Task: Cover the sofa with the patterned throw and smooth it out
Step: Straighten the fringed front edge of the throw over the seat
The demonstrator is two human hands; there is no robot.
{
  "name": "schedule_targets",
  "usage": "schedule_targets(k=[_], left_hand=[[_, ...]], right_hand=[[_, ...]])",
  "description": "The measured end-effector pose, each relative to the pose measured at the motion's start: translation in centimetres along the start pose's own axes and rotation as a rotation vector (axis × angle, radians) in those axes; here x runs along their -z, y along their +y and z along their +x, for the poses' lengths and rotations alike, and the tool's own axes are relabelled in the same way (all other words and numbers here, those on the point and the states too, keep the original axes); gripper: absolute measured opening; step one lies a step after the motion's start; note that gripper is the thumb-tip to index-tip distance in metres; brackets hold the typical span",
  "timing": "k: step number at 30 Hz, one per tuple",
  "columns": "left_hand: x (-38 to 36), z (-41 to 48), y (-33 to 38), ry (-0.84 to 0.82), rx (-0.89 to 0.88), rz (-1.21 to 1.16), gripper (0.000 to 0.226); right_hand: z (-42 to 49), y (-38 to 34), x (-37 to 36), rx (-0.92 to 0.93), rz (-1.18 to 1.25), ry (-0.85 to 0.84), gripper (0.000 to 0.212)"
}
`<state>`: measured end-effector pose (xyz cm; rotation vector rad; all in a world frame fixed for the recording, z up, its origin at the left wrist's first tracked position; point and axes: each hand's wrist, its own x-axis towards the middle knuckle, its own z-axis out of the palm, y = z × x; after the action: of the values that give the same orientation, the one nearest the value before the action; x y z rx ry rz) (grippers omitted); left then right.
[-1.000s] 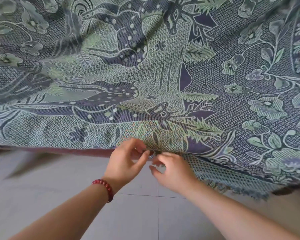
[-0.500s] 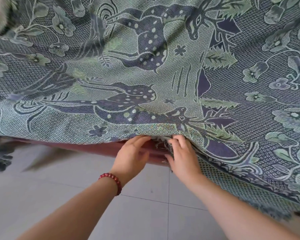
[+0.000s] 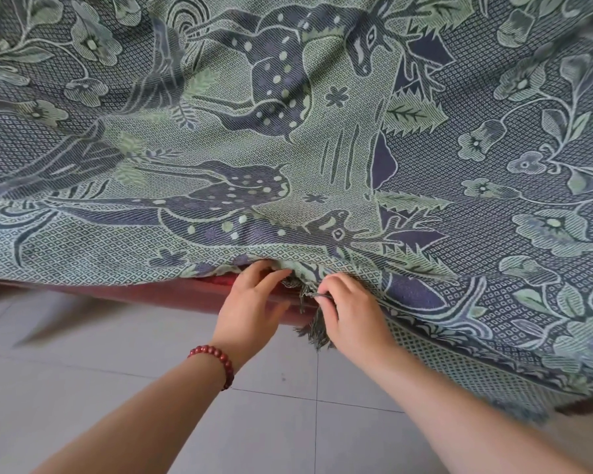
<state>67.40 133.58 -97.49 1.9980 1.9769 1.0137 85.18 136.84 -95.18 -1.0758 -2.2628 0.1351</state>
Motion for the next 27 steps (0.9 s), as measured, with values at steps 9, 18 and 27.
schedule_targets(k=[9, 18, 27], left_hand=[[0.5, 0.1, -0.1, 0.084, -0.033, 0.076, 0.056], [1.9, 0.8, 0.5, 0.241, 0.035, -0.044, 0.031], [2.3, 0.5, 0.8, 0.178, 0.025, -0.022, 0.043]], right_hand=[[0.4, -1.0, 0.6, -0.029, 0.213, 0.104, 0.007], [1.1, -2.2, 2.2, 0.088, 0.329, 0.236, 0.007], [0.4, -2.7, 2.4, 0.029, 0.367, 0.067, 0.008]])
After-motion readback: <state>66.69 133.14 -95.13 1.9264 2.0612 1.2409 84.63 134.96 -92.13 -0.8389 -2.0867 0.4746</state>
